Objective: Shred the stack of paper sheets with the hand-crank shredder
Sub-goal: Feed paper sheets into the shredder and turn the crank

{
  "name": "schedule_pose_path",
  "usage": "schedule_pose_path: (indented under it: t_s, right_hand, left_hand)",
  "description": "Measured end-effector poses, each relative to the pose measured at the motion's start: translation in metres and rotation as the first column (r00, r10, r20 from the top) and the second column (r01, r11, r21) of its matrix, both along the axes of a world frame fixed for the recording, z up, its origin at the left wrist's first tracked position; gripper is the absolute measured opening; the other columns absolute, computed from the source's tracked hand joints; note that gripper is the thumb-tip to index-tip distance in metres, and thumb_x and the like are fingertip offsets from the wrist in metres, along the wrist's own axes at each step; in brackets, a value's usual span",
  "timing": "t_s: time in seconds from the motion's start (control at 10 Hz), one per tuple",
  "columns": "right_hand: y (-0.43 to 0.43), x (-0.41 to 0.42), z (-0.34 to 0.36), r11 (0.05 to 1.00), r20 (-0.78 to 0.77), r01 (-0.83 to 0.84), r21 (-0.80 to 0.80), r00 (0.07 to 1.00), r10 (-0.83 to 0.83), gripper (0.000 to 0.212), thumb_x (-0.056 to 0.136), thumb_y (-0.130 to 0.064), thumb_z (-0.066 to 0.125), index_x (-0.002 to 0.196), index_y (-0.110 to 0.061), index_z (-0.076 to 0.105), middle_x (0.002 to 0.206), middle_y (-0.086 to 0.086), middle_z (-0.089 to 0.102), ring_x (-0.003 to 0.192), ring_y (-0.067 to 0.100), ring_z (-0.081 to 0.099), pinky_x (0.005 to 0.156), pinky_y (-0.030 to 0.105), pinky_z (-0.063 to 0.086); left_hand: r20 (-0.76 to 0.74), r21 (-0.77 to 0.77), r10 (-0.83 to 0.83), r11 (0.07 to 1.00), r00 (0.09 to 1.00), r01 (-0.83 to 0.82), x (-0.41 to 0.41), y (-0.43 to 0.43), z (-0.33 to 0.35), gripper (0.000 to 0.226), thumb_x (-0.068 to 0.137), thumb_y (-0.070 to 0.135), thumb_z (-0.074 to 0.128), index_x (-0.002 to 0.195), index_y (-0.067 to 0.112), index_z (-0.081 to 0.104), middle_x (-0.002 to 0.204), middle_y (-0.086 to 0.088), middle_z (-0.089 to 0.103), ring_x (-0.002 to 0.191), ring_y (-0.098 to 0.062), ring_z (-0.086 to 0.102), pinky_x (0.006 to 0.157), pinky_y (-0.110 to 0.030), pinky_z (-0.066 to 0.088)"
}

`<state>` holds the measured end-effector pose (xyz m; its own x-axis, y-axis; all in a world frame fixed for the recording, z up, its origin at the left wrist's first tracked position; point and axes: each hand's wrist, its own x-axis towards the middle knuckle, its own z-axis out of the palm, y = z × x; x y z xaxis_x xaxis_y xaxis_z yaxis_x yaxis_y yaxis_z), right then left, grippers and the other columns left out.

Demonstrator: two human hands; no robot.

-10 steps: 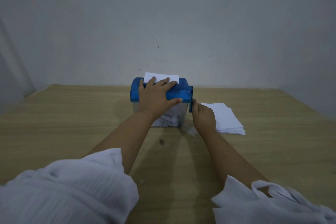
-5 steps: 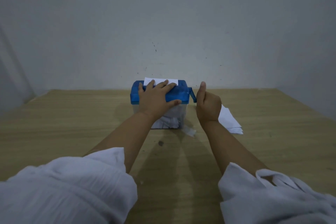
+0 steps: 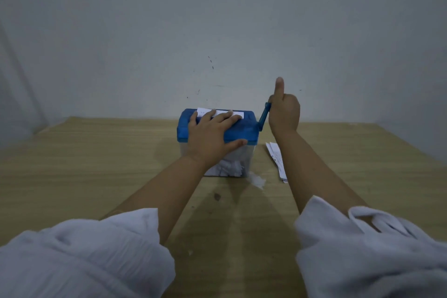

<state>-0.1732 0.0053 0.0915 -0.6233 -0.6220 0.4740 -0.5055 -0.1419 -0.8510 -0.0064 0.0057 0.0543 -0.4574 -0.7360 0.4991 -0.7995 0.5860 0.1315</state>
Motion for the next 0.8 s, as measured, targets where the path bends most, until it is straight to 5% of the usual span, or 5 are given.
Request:
schedule_pose_path:
  t_s: [0.1, 0.4, 0.5, 0.7, 0.8]
  right_hand:
    - [-0.012, -0.005, 0.007, 0.996, -0.038, 0.018, 0.086, 0.999, -0.015, 0.064, 0.098, -0.054, 0.022, 0.049, -0.014, 0.030, 0.055, 0.007, 0.041, 0.050, 0.017, 0.034, 0.051, 0.030, 0.026]
    - [0.017, 0.009, -0.043, 0.932, -0.003, -0.217, -0.289, 0.974, 0.225, 0.024, 0.102, -0.031, 0.035, 0.099, -0.015, 0.053, 0.077, -0.012, 0.050, 0.066, 0.000, 0.045, 0.065, 0.023, 0.040]
    - [0.013, 0.001, -0.028, 0.927, -0.052, -0.223, -0.303, 0.975, 0.218, 0.024, 0.102, -0.026, 0.037, 0.096, -0.014, 0.057, 0.087, -0.016, 0.055, 0.078, 0.000, 0.050, 0.074, 0.025, 0.043]
    - [-0.016, -0.014, -0.006, 0.959, -0.071, -0.231, -0.166, 0.972, 0.222, 0.032, 0.097, -0.031, 0.050, 0.074, -0.009, 0.046, 0.073, 0.006, 0.050, 0.065, 0.010, 0.046, 0.062, 0.016, 0.039]
    - [-0.037, -0.021, -0.004, 0.991, -0.146, -0.131, 0.033, 0.980, 0.134, 0.045, 0.097, -0.037, 0.045, 0.061, -0.015, 0.033, 0.062, 0.002, 0.041, 0.059, 0.013, 0.039, 0.050, 0.015, 0.030]
  left_hand:
    - [0.007, -0.001, 0.010, 1.000, 1.000, -0.010, 0.000, 0.000, -0.001, 0.062, 0.086, 0.066, 0.040, 0.142, 0.041, 0.031, 0.151, 0.016, 0.031, 0.142, -0.017, 0.020, 0.115, -0.046, 0.000]
    - [0.001, 0.011, 0.015, 1.000, 1.000, -0.015, 0.000, 0.001, 0.001, 0.062, 0.086, 0.066, 0.040, 0.142, 0.041, 0.032, 0.151, 0.016, 0.030, 0.143, -0.017, 0.019, 0.115, -0.046, 0.000]
    - [0.002, 0.009, 0.017, 1.000, 1.000, -0.017, 0.000, 0.001, 0.000, 0.061, 0.087, 0.066, 0.040, 0.142, 0.042, 0.031, 0.151, 0.017, 0.030, 0.142, -0.017, 0.019, 0.115, -0.045, -0.001]
    - [0.006, -0.007, 0.026, 1.000, 1.000, -0.026, -0.002, 0.001, -0.001, 0.062, 0.087, 0.066, 0.039, 0.143, 0.041, 0.030, 0.152, 0.016, 0.029, 0.143, -0.017, 0.019, 0.115, -0.045, 0.001]
    - [-0.004, -0.016, 0.020, 1.000, 1.000, -0.021, -0.003, 0.001, -0.002, 0.062, 0.087, 0.066, 0.039, 0.143, 0.041, 0.029, 0.152, 0.015, 0.029, 0.143, -0.018, 0.018, 0.115, -0.044, 0.001]
